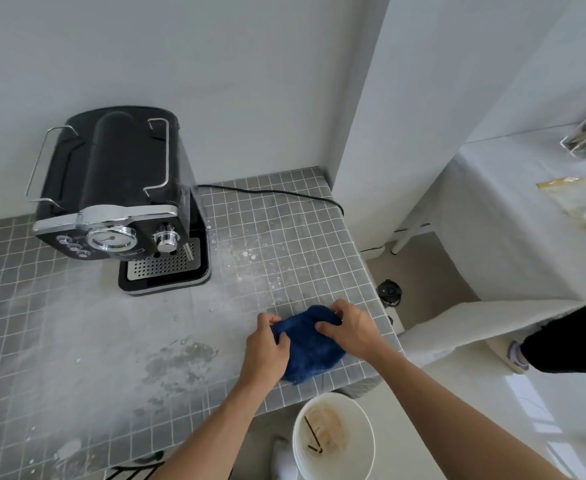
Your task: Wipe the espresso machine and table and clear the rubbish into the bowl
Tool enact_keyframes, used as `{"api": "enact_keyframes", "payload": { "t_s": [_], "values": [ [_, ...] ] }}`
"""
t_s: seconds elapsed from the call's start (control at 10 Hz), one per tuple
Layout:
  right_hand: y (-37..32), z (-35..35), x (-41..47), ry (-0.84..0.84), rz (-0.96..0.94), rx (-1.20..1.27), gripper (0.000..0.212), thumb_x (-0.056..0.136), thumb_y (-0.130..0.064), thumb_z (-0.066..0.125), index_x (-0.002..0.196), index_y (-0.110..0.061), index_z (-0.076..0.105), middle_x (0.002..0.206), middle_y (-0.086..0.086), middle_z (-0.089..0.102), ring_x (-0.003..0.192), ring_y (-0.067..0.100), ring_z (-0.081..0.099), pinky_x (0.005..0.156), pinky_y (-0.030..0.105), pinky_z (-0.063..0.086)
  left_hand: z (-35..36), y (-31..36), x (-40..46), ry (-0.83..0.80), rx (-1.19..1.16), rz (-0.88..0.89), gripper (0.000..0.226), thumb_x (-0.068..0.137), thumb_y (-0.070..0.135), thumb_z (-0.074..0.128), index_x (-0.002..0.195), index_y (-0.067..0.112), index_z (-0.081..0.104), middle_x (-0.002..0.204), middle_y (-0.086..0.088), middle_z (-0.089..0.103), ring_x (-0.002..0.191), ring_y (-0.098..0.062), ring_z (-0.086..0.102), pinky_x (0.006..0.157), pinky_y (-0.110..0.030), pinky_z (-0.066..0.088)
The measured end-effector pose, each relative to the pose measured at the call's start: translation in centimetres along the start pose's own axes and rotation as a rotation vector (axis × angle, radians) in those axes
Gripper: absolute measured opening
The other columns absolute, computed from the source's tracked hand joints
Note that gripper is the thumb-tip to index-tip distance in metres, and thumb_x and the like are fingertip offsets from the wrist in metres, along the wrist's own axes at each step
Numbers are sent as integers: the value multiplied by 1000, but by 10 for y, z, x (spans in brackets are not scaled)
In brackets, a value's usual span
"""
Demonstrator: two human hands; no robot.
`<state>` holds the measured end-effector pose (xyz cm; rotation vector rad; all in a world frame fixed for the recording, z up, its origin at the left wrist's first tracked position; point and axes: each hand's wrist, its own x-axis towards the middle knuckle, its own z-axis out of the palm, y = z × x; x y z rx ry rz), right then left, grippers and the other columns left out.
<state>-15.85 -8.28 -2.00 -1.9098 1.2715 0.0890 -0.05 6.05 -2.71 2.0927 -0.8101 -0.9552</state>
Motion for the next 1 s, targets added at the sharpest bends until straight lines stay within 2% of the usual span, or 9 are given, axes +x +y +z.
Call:
{"api": "enact_keyframes", "payload": {
  "t_s": [0.1,0.2,0.3,0.4,0.5,0.6,0.7,0.8,1.0],
  "values": [
    [11,-20,-12,84,19,32,29,87,-46,69,108,-28,57,91,-8,66,80,7,62,60,21,45,13,17,7,-6,-16,72,23,101,14,58,117,29,50,99,11,64,84,-3,64,65,-16,51],
    [25,-38,-20,174,29,77,28,88,-47,68,108,-30,58,92,-9,66,82,7,65,66,25,54,33,28,18,5,5,99,30,100,19,61,125,31,49,106,8,67,89,-9,66,78,-32,59],
    [41,-41,-23,185,73,14,30,92,-47,64,116,-30,55,101,-8,64,93,12,65,73,25,53,48,33,23,27,121,75,36,101,20,61,133,28,47,111,1,70,88,-14,65,74,-31,53],
    [54,-31,-25,250,54,-235,49,96,-50,57,138,-29,45,133,-1,56,120,21,53,99,39,51,50,32,17,46,336,202,49,99,21,62,144,25,42,136,0,59,116,-20,62,88,-33,54],
    [59,-21,-27,270,-126,-531,61,100,-49,47,153,-24,30,162,3,30,150,27,25,121,47,28,53,26,9,-32,649,436,65,102,32,53,158,19,23,165,-4,28,149,-27,31,118,-45,36],
    [64,-13,-26,136,-220,-701,64,104,-51,32,159,-21,19,169,4,8,156,27,4,124,51,16,60,24,7,-231,820,454,71,107,43,35,163,17,-1,170,-1,-14,157,-27,-14,126,-55,9],
    [69,-7,-23,9,-157,-716,64,105,-50,23,161,-22,8,170,2,1,156,24,-2,125,51,11,65,15,9,-320,944,380,71,108,49,25,162,15,-6,168,-2,-23,154,-27,-22,124,-60,-1],
    [67,-5,-22,-27,-119,-708,64,106,-49,23,161,-23,4,170,2,-1,156,23,-5,126,51,10,64,10,8,-344,967,327,72,108,50,24,162,14,-7,169,-3,-21,155,-28,-18,123,-61,-2],
    [42,-11,-25,23,-97,-660,65,104,-51,28,160,-22,14,170,4,8,156,26,4,125,48,10,31,19,-2,-246,814,328,66,108,49,24,163,21,-1,169,-3,-17,156,-26,-14,125,-59,1]
  ]
}}
